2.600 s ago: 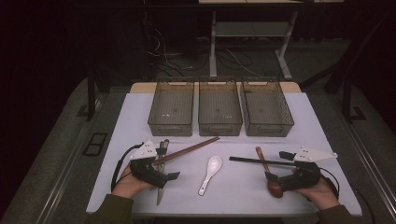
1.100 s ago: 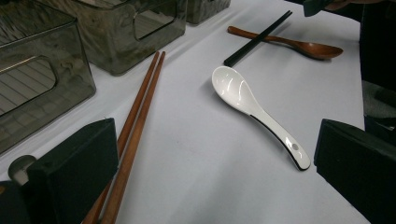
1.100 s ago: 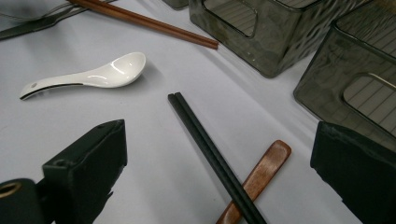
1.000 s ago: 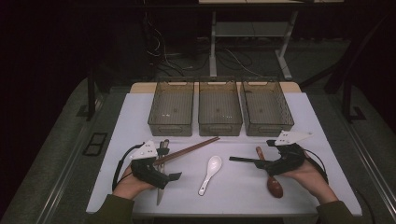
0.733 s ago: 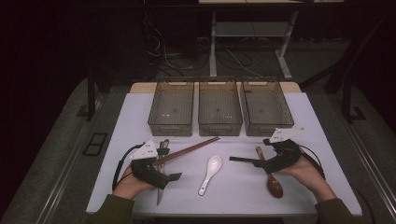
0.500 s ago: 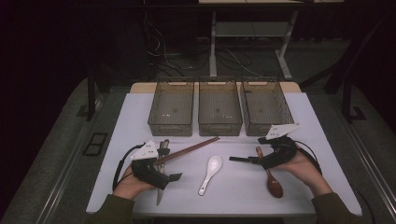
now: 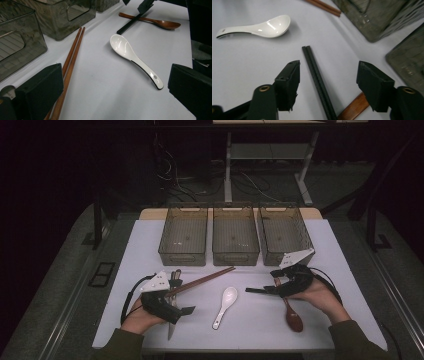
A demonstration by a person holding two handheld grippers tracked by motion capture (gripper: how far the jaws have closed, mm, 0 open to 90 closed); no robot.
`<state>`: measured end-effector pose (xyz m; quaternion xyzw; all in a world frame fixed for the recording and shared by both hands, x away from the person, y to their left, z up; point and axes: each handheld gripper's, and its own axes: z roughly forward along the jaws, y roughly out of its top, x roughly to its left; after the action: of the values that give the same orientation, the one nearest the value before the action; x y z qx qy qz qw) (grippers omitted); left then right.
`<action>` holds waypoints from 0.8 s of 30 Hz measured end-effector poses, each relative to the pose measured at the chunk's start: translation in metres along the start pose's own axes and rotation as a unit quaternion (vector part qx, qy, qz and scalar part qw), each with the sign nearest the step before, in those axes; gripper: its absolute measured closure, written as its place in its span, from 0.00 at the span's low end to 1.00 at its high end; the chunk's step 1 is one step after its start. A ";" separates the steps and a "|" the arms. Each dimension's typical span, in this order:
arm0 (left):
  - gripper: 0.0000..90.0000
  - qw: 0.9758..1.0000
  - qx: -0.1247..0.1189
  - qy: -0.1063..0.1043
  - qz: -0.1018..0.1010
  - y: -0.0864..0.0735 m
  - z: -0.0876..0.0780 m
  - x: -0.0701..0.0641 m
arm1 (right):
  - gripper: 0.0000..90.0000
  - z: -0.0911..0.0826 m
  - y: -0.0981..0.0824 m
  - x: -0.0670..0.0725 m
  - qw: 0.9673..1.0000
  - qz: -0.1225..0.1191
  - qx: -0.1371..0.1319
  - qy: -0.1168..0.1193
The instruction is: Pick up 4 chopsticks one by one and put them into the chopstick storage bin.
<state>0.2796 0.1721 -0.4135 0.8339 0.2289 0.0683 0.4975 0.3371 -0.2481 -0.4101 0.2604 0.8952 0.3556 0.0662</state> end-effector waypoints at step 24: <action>0.00 1.000 0.001 -0.002 -0.001 -0.001 0.000 0.000 | 0.70 0.016 -0.015 -0.002 0.995 -0.047 0.091 0.008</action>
<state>0.2793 0.1726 -0.4142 0.8341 0.2289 0.0658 0.4976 0.3373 -0.2489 -0.4321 0.2206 0.9354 0.2715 0.0519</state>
